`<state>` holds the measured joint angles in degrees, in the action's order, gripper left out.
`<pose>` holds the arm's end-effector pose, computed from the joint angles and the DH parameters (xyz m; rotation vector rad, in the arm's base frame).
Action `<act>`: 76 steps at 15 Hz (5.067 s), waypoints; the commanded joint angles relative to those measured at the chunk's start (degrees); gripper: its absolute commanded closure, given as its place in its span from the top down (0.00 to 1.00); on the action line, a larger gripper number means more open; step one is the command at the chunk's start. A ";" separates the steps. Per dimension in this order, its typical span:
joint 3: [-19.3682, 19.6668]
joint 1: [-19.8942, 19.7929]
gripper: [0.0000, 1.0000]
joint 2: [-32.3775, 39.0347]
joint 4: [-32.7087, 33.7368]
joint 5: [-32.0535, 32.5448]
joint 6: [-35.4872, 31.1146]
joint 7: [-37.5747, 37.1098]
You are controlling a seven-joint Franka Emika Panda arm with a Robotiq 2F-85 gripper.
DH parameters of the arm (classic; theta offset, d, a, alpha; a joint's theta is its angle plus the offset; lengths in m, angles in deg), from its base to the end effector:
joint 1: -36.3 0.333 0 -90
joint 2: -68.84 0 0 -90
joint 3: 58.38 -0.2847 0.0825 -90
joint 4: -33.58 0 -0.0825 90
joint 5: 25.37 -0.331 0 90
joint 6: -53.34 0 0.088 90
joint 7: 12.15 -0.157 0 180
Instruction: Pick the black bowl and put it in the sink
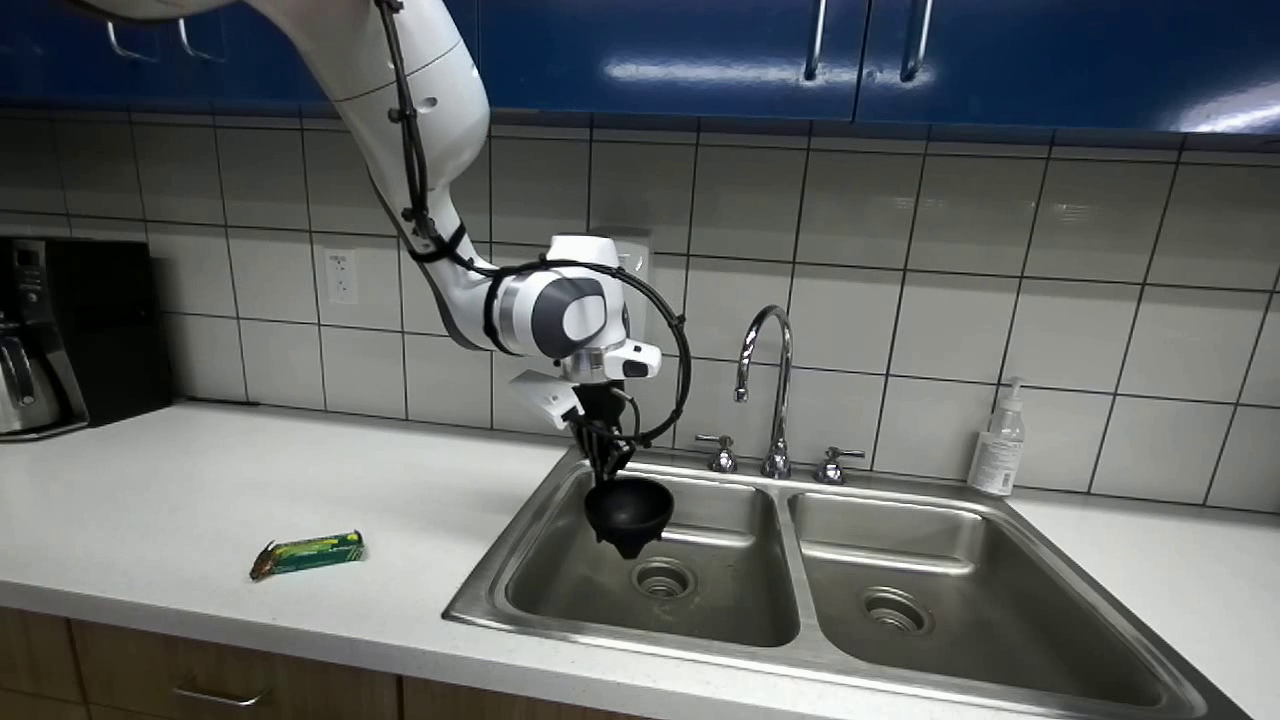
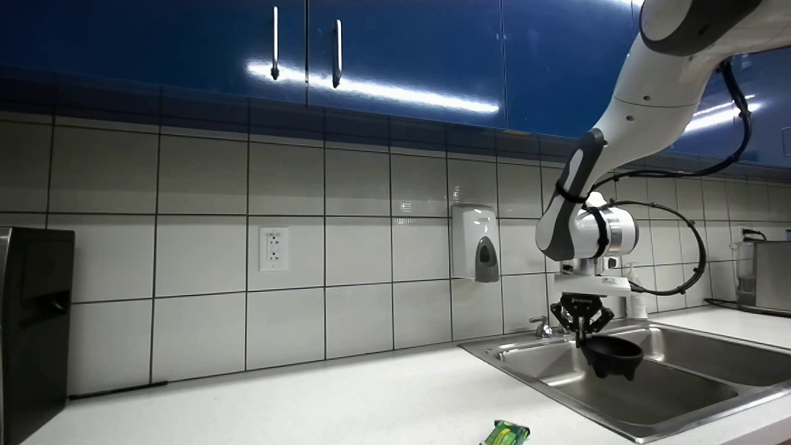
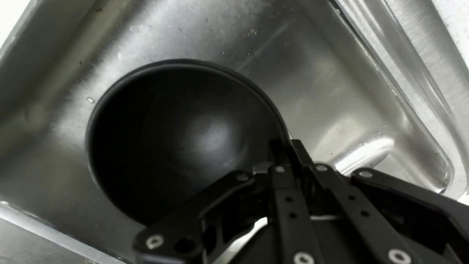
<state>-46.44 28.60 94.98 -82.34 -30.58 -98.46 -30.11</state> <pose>0.5488 -0.1955 0.2076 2.8981 -1.0637 0.2810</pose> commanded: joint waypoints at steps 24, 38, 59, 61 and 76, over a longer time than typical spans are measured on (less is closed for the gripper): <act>0.10 -1.33 0.02 17.93 11.15 -6.25 -0.85 -2.40; -0.33 -2.57 0.02 21.63 13.11 -9.34 -0.76 -2.28; -0.21 -1.50 1.00 15.54 9.41 -9.44 -7.88 -1.44; -0.20 -1.29 1.00 14.16 8.49 -9.36 -9.57 -1.30; -6.22 -1.28 1.00 -2.37 -3.24 -9.28 -4.56 5.20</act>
<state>-50.80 28.16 98.70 -80.81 -39.60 -106.23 -28.28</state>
